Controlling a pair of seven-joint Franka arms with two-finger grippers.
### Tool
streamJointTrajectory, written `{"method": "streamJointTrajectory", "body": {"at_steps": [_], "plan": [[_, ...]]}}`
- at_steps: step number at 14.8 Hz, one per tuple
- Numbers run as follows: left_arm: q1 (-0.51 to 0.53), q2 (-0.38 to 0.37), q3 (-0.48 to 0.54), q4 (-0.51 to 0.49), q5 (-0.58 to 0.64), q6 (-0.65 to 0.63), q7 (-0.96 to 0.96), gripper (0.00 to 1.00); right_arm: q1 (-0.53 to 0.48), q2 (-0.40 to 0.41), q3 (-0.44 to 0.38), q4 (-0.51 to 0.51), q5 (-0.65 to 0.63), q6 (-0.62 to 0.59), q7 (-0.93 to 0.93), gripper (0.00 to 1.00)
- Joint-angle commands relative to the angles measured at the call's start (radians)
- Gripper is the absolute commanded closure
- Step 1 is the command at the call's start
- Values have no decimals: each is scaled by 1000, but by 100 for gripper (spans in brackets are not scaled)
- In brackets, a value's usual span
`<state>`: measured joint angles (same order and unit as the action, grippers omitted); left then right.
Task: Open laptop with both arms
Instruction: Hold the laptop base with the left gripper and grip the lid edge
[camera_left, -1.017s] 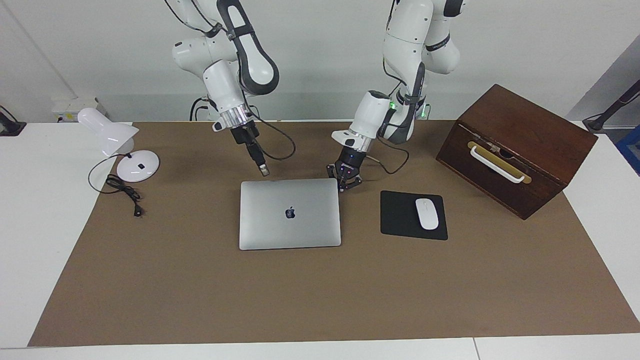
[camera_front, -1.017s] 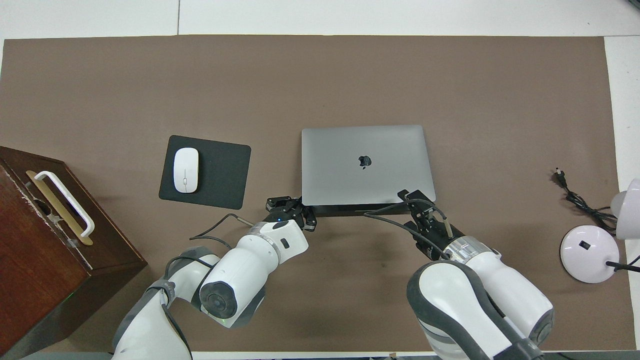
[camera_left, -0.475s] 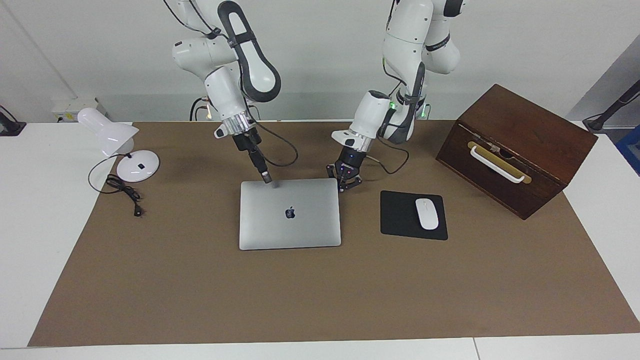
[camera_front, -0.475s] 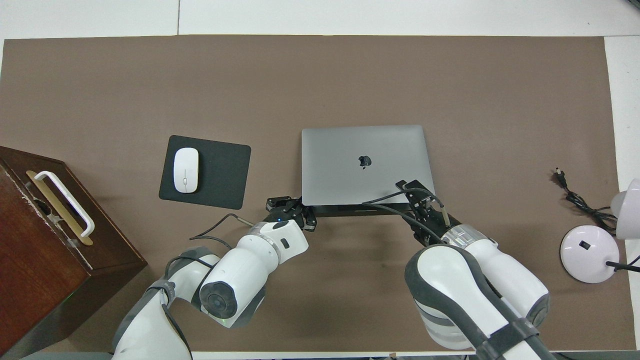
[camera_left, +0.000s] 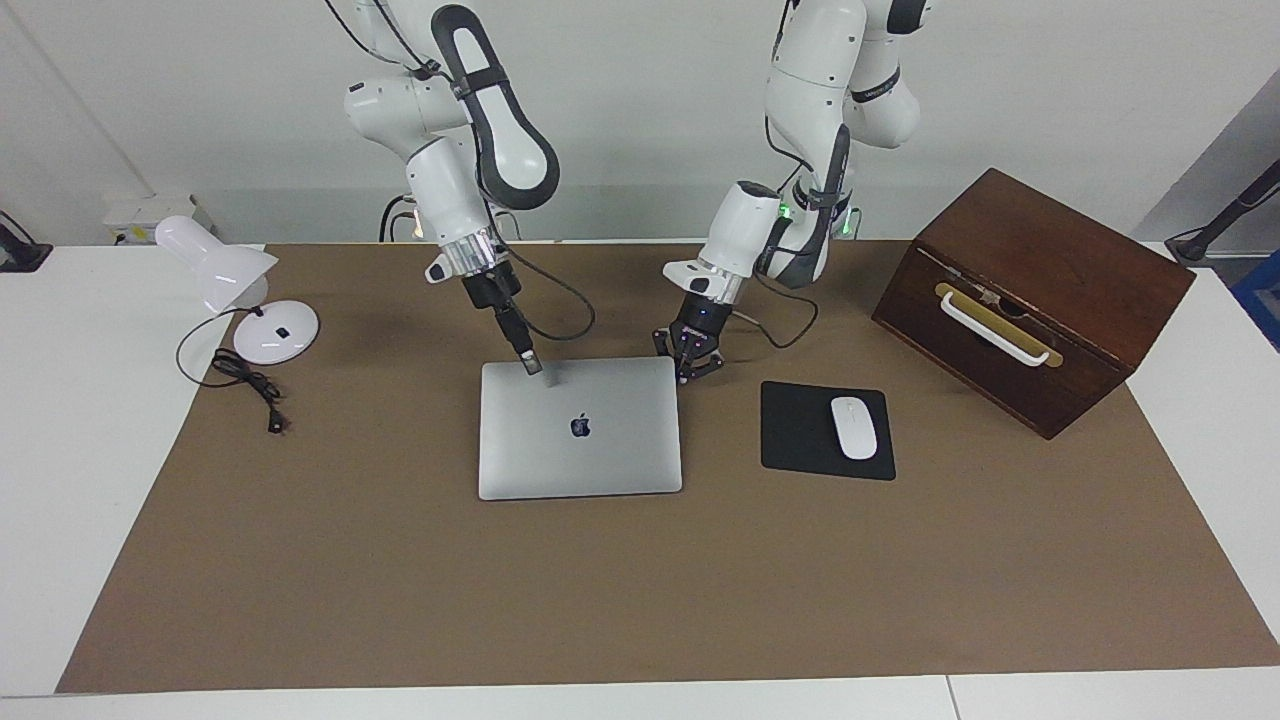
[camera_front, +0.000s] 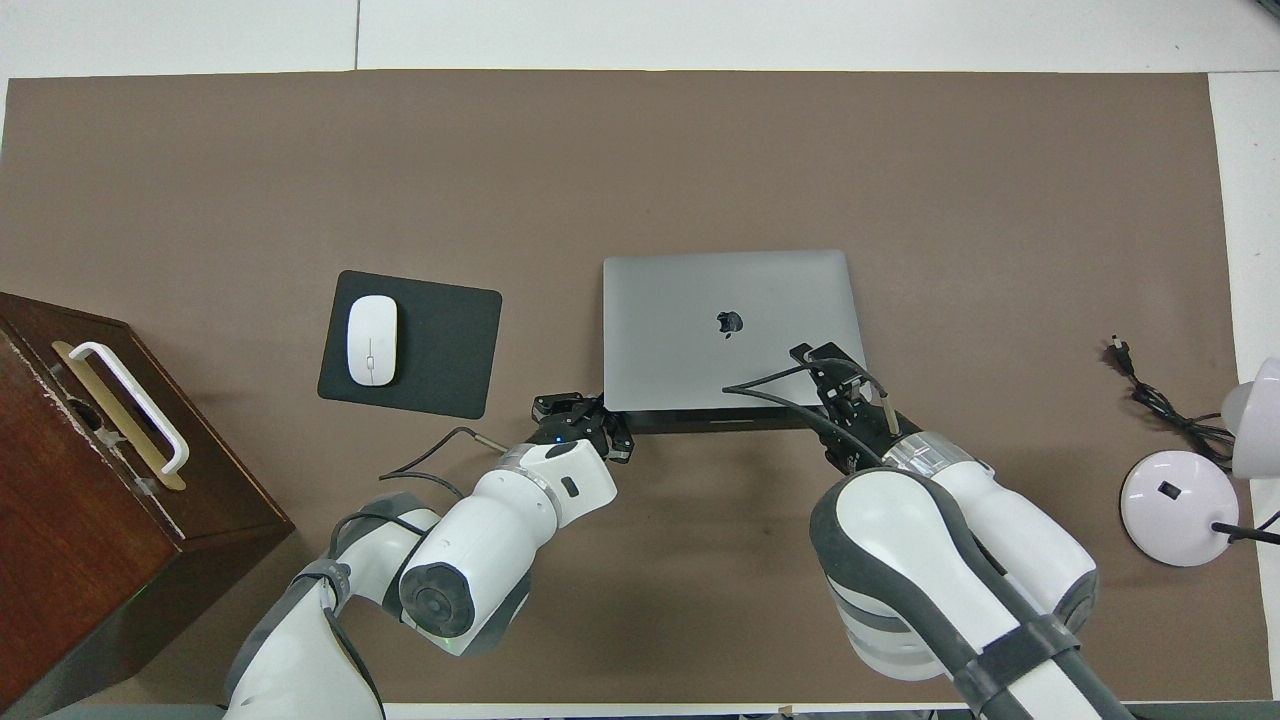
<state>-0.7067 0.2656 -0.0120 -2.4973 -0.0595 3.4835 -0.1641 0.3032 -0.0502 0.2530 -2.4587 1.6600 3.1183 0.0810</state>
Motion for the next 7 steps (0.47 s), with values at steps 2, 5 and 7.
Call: {"method": "streamJointTrajectory", "body": {"at_steps": [2,5,7], "plan": [[-28,46,14,25,-11,22,5,100,-18,39,2,64,29,-3,-56,0],[-28,46,13,25,-11,22,5,100,-18,53,2,83,29,-1,-58,0],[-28,47,13,25,-11,20,5,100,-18,56,2,96,29,-1,-58,0]]}}
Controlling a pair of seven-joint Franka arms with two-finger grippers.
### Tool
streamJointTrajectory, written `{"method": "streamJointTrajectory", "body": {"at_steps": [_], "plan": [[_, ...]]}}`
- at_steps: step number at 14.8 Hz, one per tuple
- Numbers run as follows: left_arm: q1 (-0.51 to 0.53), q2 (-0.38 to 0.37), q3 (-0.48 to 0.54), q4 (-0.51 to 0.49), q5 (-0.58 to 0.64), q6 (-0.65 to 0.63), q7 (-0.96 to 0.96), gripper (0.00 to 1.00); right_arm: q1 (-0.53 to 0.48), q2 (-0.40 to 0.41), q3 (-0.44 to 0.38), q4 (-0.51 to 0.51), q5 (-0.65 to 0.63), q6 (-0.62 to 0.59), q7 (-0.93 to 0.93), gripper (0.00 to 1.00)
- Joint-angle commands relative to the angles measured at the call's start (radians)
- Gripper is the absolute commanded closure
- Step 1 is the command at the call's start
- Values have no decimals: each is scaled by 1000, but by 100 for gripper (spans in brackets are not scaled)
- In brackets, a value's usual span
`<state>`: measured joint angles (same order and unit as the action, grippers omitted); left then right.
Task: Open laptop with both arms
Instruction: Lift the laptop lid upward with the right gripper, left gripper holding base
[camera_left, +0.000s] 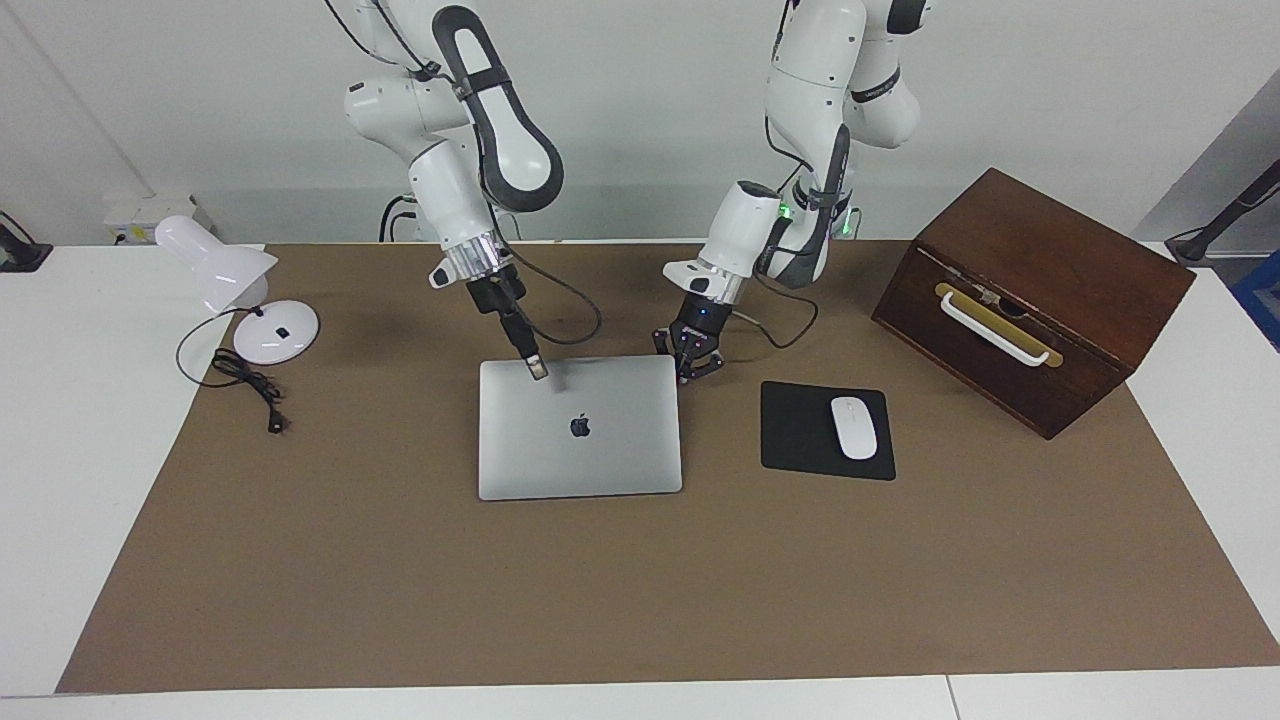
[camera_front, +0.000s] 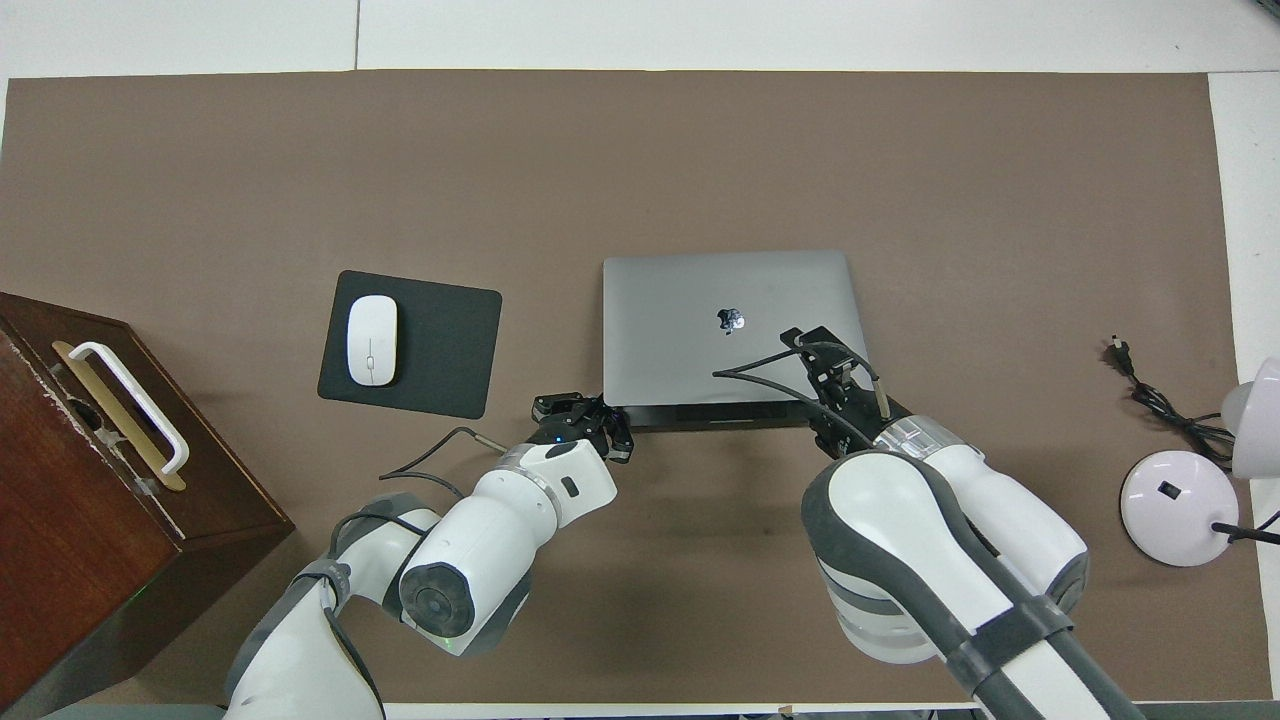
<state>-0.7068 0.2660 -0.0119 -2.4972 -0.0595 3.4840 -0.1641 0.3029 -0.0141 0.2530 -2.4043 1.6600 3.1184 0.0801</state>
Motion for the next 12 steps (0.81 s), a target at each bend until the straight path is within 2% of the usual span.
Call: {"method": "streamJointTrajectory", "body": {"at_steps": [1,12], "plan": [[-30,45,13,24,-11,21,5,100,-18,29,2,56,27,-1,-57,0],[-30,47,13,26,-11,20,3,100,-10,108,2,235,26,3,-63,0]]}}
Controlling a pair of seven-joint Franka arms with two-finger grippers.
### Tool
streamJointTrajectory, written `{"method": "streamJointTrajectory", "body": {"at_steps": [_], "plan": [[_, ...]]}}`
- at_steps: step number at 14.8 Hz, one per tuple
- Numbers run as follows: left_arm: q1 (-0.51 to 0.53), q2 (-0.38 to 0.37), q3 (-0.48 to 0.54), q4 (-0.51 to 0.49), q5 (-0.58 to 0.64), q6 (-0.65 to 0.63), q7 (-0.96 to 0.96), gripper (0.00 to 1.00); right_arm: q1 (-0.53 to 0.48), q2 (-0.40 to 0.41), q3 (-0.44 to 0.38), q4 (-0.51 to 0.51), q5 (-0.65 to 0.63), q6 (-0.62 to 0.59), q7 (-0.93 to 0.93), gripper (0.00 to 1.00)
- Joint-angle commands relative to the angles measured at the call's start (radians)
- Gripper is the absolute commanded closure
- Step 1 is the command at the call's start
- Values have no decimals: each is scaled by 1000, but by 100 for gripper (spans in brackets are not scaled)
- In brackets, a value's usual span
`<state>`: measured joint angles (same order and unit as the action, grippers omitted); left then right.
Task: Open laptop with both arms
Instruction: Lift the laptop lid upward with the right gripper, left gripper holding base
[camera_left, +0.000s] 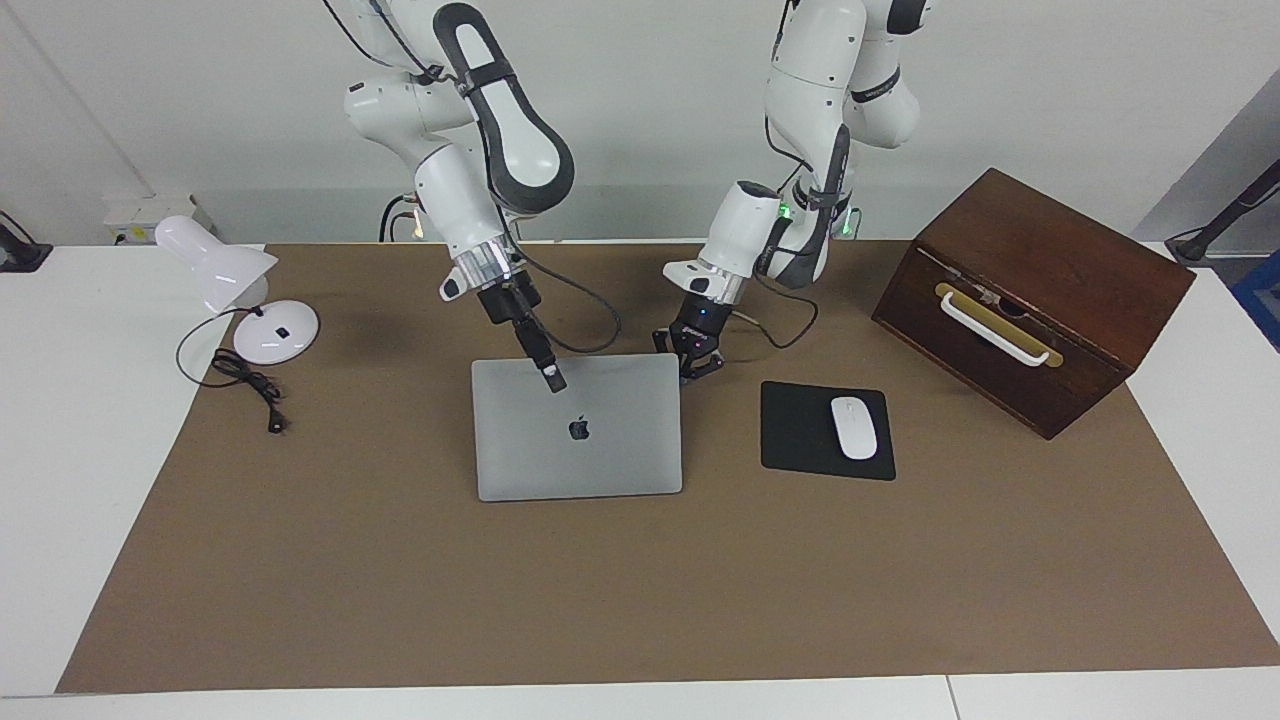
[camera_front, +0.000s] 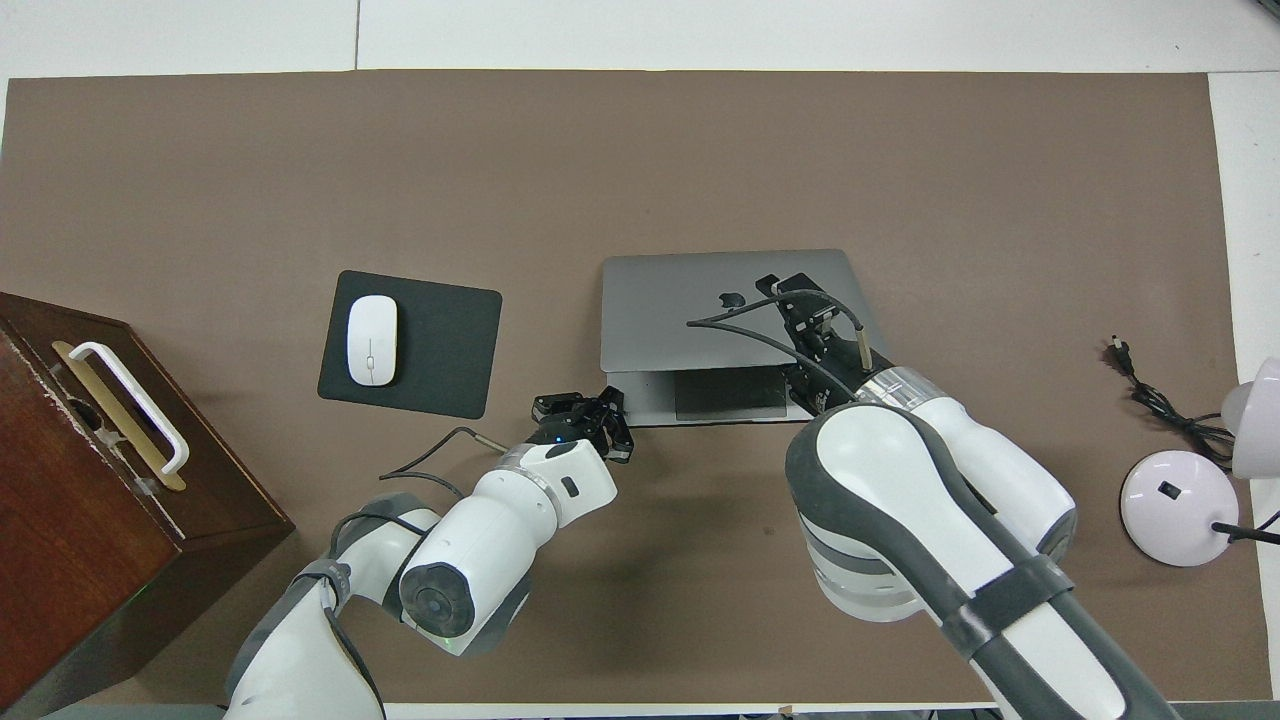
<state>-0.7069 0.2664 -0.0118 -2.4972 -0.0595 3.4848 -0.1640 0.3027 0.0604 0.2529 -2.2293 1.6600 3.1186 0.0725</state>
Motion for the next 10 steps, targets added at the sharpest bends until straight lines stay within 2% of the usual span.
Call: {"method": "streamJointTrajectory", "body": {"at_steps": [1,10], "plan": [[-29,47,13,26,-11,20,3,100,-11,36,2,69,26,3,-56,0],[-29,48,13,26,-11,20,3,100,-17,101,2,212,20,1,-57,0]]}}
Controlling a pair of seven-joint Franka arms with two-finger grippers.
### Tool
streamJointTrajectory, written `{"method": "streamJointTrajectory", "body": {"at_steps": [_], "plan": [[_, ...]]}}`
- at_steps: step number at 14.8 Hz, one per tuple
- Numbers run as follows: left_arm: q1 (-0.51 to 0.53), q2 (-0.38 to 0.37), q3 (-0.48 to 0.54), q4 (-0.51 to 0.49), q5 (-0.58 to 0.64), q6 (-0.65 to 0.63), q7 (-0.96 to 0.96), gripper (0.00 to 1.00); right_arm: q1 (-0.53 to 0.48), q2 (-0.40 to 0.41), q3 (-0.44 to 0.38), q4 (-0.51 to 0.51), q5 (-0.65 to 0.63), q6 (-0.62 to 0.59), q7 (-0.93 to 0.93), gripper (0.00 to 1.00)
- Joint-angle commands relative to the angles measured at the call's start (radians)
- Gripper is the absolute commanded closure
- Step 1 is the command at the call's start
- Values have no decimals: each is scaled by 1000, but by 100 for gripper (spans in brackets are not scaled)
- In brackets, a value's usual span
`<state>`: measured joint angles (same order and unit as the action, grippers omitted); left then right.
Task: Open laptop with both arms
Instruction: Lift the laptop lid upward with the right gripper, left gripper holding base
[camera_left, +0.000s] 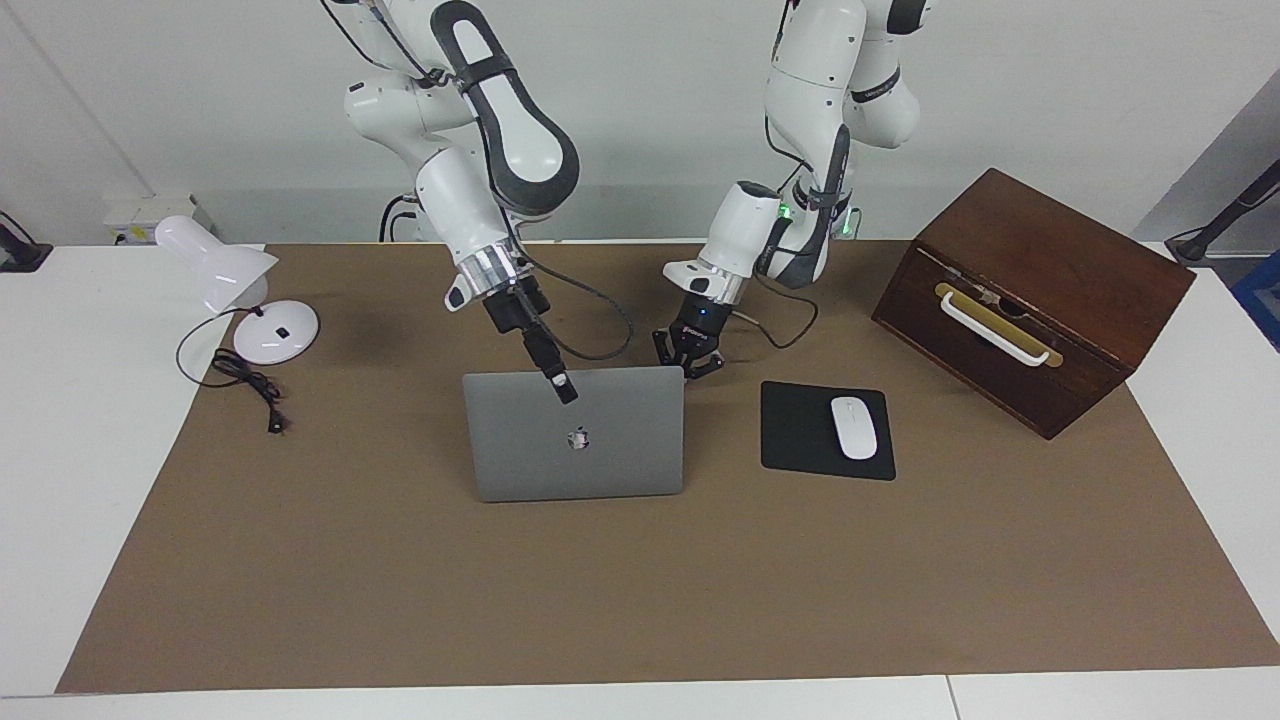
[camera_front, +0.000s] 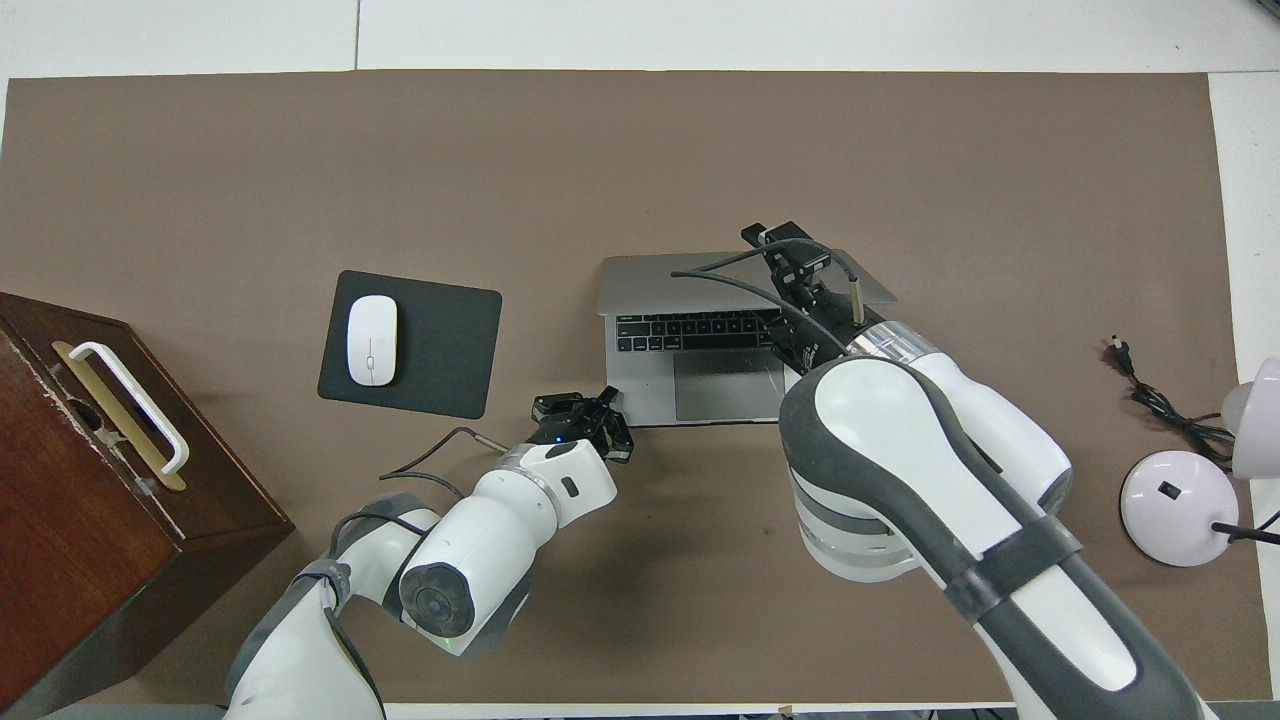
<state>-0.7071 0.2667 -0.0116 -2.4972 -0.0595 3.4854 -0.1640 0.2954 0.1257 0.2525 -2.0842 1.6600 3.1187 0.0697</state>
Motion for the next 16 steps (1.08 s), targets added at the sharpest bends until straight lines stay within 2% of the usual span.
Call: {"method": "streamJointTrajectory", "body": {"at_steps": [1,8,16], "plan": [[-29,48,13,27,-11,20,3,100,-10,41,2,90,20,1,-54,0],[-29,48,13,29,-11,18,3,100,-44,83,1,199,1,-2,-73,0],[-29,48,13,29,-11,20,3,100,-75,132,1,214,-58,-9,-82,0]]}}
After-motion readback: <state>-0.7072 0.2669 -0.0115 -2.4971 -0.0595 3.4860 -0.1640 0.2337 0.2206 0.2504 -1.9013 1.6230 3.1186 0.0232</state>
